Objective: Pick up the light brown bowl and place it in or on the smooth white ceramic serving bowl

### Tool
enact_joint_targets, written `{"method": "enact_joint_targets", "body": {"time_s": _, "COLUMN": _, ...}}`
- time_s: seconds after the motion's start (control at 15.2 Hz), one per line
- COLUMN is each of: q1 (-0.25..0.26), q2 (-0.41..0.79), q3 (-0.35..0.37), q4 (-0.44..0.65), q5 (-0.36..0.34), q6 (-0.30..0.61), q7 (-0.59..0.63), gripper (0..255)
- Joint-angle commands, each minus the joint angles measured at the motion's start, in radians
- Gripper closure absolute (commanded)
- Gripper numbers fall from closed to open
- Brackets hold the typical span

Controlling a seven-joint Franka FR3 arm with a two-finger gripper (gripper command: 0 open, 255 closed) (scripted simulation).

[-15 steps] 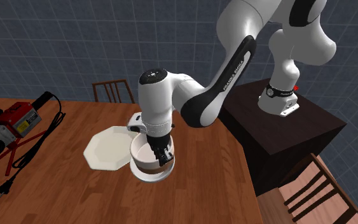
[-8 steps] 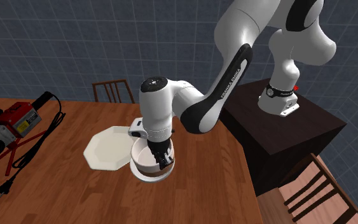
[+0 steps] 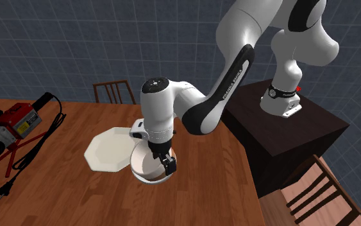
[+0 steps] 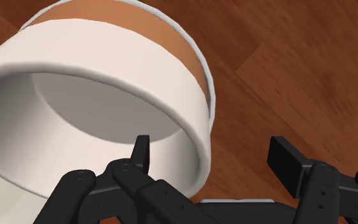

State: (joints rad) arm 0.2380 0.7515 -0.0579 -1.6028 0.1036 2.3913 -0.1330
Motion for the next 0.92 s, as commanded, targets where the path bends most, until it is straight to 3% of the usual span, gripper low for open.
{"method": "enact_joint_targets", "body": {"time_s": 0.0, "q1": 0.0, "q2": 0.0, "q3": 0.0, "q4": 0.0, "q5": 0.0, "q6": 0.0, "q7": 0.0, "gripper": 0}}
{"method": "enact_joint_targets", "body": {"time_s": 0.33, "q1": 0.002, "q2": -0.09, "q3": -0.007, "q4": -0.015, "q5": -0.007, "q6": -0.076, "q7": 0.004, "gripper": 0}}
{"method": "enact_joint_targets", "body": {"time_s": 0.86, "q1": 0.002, "q2": -0.09, "q3": -0.007, "q4": -0.015, "q5": -0.007, "q6": -0.076, "q7": 0.004, "gripper": 0}}
